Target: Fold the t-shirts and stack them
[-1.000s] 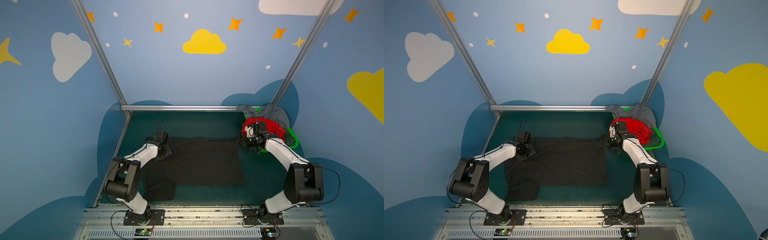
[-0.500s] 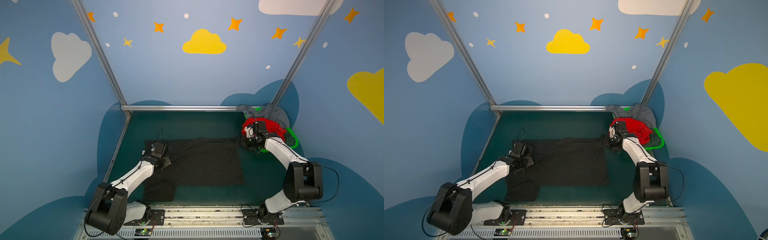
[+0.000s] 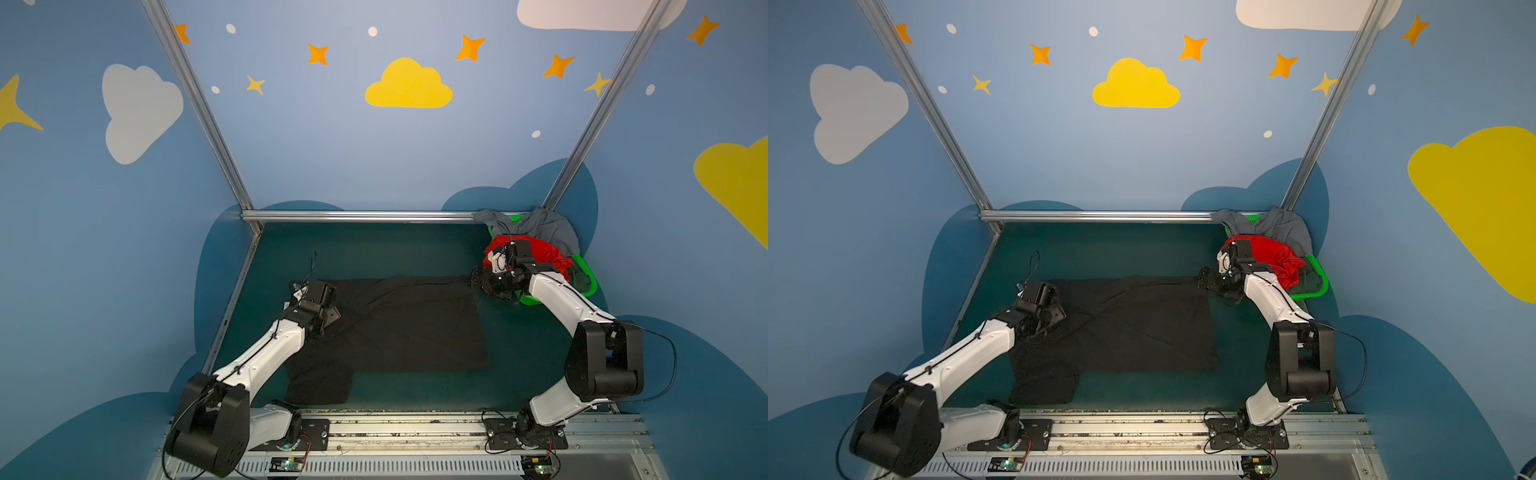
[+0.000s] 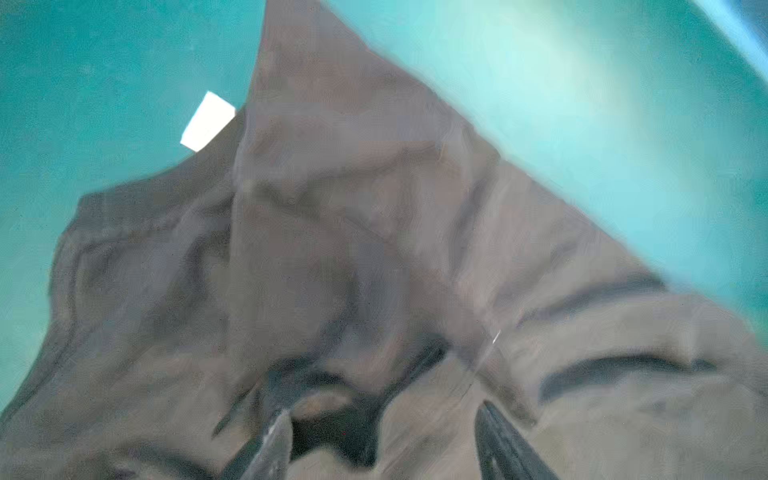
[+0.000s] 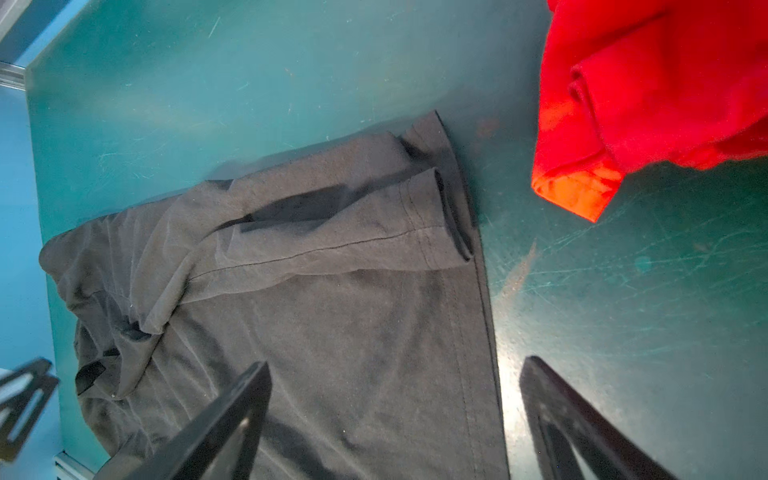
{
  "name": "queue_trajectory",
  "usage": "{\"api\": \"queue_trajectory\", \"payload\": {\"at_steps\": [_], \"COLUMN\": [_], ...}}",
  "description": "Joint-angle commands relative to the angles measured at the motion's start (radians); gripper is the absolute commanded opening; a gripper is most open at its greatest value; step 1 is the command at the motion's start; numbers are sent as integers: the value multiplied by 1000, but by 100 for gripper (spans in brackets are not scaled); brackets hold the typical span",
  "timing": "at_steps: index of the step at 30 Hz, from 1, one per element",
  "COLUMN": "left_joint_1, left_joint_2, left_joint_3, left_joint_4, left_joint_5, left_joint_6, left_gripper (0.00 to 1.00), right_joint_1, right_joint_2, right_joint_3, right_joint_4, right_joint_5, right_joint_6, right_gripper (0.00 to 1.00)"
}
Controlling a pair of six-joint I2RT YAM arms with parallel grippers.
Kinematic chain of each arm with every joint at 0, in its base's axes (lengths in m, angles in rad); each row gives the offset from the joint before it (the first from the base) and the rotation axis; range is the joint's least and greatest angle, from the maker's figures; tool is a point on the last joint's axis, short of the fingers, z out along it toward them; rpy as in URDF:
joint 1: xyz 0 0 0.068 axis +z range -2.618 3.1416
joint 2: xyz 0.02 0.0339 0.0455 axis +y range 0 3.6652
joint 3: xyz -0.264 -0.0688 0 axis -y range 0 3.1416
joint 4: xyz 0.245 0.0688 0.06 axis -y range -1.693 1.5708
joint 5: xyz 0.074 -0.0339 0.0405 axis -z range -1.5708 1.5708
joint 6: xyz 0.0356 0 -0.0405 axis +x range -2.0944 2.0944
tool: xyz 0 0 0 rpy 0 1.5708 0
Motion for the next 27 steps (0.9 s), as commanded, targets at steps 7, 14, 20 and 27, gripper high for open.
{"api": "queue_trajectory", "payload": {"at_steps": [7,14,20,27], "left_joint_1": [60,11,-22,-61], "left_joint_2": [305,369,357,317], "left_joint_3": [270,278,223,156], "left_joint_4": [-116,-123,-116,-79], "left_joint_5": [247,272,268,269], "left_joint_6": [26,40,21,-22], "left_gripper": [65,60,58,50], "right_joint_1": [2,-1,-4,-12], "right_joint_2": [0,-23,-10,-13], "right_joint_3": [20,-17,-10,-17], "right_joint_4": [-10,10,3,9], "right_joint_5": [-4,11,11,9], "right_joint_6": [23,32,21,18], "right_gripper": [91,91,91,91]}}
